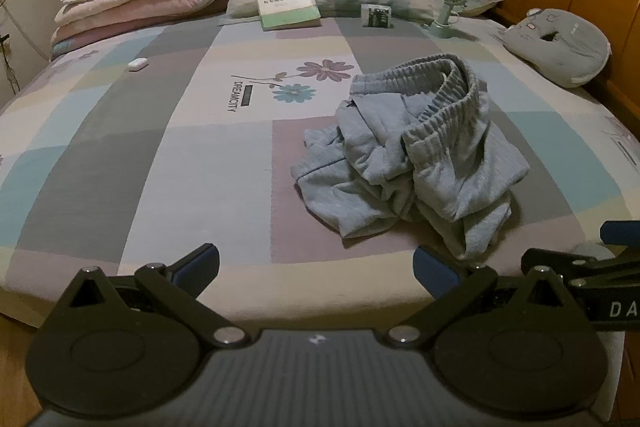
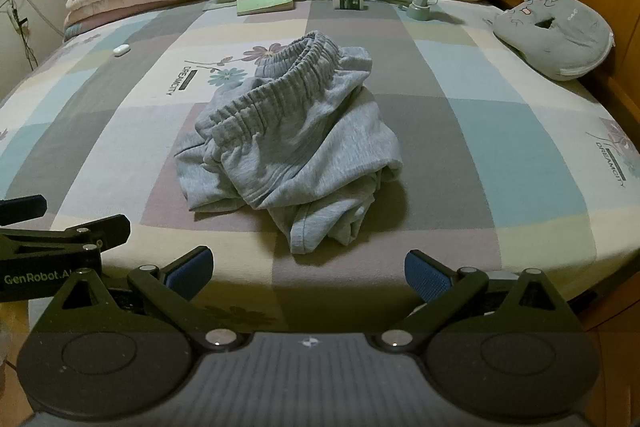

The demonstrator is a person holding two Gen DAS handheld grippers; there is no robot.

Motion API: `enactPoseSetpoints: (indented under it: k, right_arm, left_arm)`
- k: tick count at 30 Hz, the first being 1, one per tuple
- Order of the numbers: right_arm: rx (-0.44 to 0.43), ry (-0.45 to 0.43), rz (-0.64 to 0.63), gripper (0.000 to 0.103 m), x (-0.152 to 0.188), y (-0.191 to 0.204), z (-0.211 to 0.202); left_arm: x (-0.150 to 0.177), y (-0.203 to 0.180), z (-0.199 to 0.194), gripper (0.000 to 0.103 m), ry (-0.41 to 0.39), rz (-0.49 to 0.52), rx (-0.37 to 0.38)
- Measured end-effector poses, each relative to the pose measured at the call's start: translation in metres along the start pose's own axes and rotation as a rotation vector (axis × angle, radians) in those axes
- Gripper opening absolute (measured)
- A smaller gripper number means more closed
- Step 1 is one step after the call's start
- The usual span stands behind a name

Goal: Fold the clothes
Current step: 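Move both grippers toward the crumpled grey sweatpants on the bed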

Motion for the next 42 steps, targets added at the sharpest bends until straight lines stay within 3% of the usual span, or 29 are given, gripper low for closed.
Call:
enactPoseSetpoints:
  k: [6, 12, 24, 42]
  right_arm:
    - [-0.005, -0.006, -0.001, 0.103, -0.003, 0.0, -0.002]
    - [-0.006, -0.012, -0.004, 0.103, -0.002, 0.0, -0.004]
    - [-0.009, -0.012, 0.003, 0.103, -0.006, 0.0, -0.003]
    - [-0.043, -0.026, -0.003, 0.103, -0.018, -0.008, 0.009]
  left_arm:
    - [0.0, 0.006, -0.001, 0.102, 0.0, -0.01, 0.001]
    - [0.0, -0.016, 0.007, 0.102, 0.002, -0.012, -0.006]
    - [0.001, -0.006, 0.003, 0.102, 0.001, -0.015, 0.018]
    - [0.0, -0.008, 0.02, 0.102, 0.022, -0.008, 0.088]
Point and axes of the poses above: each gripper's, at about its wrist camera, not at the fingertips, and z roughly the way its jaws point, y to its left, x to its underside, the point moved 9 cm from there along z, roughly the way its jaws point, and after that the axes turned 15 degrees about -x, right-handed, at the moved point
